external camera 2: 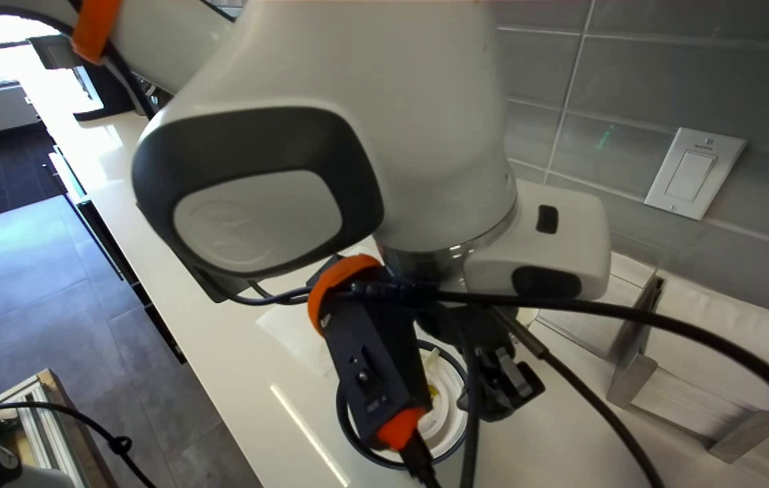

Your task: Move the black object from the bowl to the counter

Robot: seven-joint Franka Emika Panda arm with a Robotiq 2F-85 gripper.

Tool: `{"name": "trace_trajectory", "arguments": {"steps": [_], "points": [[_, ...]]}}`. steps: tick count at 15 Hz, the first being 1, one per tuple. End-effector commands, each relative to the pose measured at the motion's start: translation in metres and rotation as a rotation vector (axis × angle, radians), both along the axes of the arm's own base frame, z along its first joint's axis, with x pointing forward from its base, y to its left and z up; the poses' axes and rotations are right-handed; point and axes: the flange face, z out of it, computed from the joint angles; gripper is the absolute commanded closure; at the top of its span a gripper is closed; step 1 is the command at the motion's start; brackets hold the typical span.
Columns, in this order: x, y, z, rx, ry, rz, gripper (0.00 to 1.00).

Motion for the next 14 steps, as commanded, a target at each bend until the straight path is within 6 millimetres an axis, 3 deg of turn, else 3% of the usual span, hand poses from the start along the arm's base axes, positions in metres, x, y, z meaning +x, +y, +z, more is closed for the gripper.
{"name": "trace_trajectory", "arguments": {"steps": [1, 2, 3, 4, 11, 12, 14], "points": [[-0.001, -0.025, 0.003, -0.118, -0.083, 0.008, 0.98], [0.0, -0.03, -0.001, -0.126, -0.102, 0.007, 0.98], [-0.003, -0.017, 0.004, -0.089, -0.072, -0.004, 0.98], [-0.003, -0.019, 0.002, -0.094, -0.072, -0.002, 0.91], [-0.002, -0.018, 0.0, -0.091, -0.068, 0.0, 0.91], [0.007, -0.028, -0.005, -0.111, -0.072, -0.025, 0.98], [0.024, -0.036, -0.012, -0.139, -0.098, -0.035, 0.98]]}}
